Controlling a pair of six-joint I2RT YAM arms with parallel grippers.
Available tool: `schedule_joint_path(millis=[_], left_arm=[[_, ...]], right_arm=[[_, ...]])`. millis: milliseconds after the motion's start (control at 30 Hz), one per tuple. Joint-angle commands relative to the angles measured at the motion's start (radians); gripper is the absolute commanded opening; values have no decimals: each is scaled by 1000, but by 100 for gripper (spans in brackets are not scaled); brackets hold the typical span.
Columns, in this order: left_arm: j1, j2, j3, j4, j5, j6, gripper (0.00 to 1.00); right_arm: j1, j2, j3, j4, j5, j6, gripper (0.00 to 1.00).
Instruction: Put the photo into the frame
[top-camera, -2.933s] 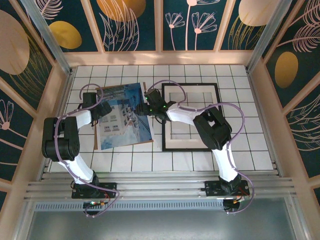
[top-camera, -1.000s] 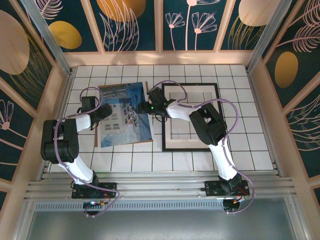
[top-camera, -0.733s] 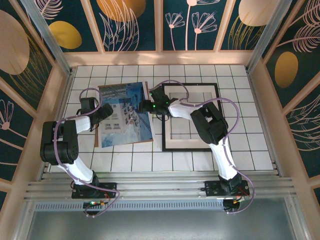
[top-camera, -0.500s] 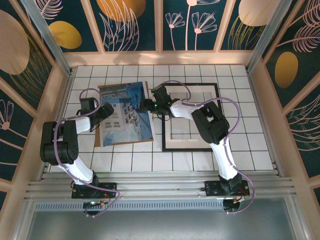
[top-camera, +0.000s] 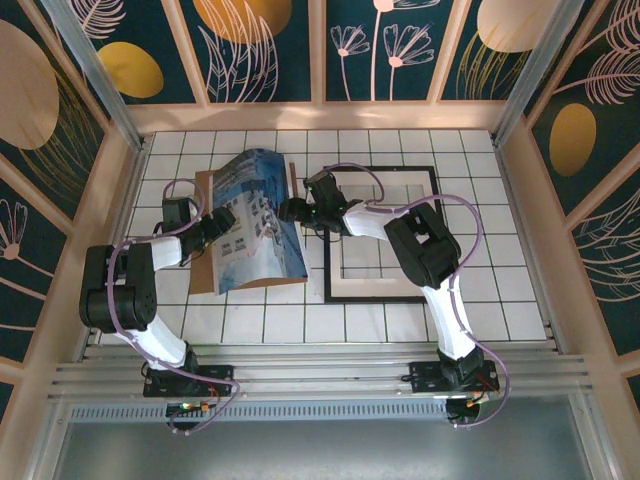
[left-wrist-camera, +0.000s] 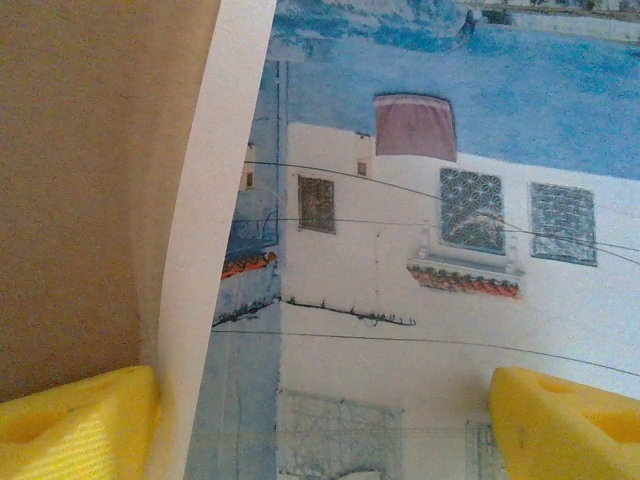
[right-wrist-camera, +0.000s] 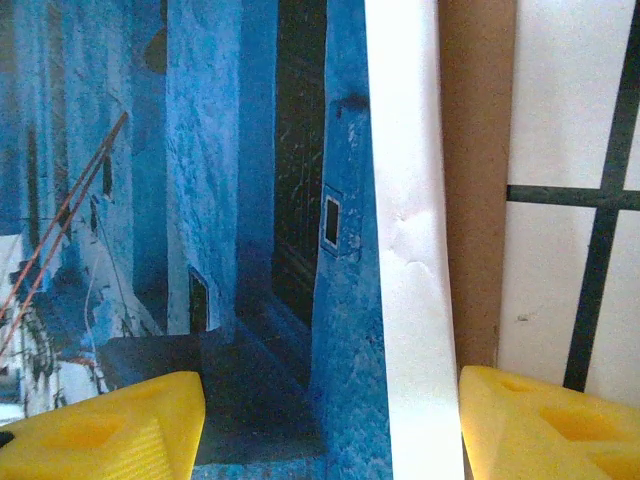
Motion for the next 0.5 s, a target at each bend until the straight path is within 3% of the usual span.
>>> schedule_joint_path(millis=[0, 467], left_arm=[[-11, -24, -21, 67, 119, -42, 85], [-11, 9, -45, 124, 130, -79, 85]], right_arm=[[6, -41, -15, 34, -41, 8, 69], [-27, -126, -119, 167, -115, 44, 79]])
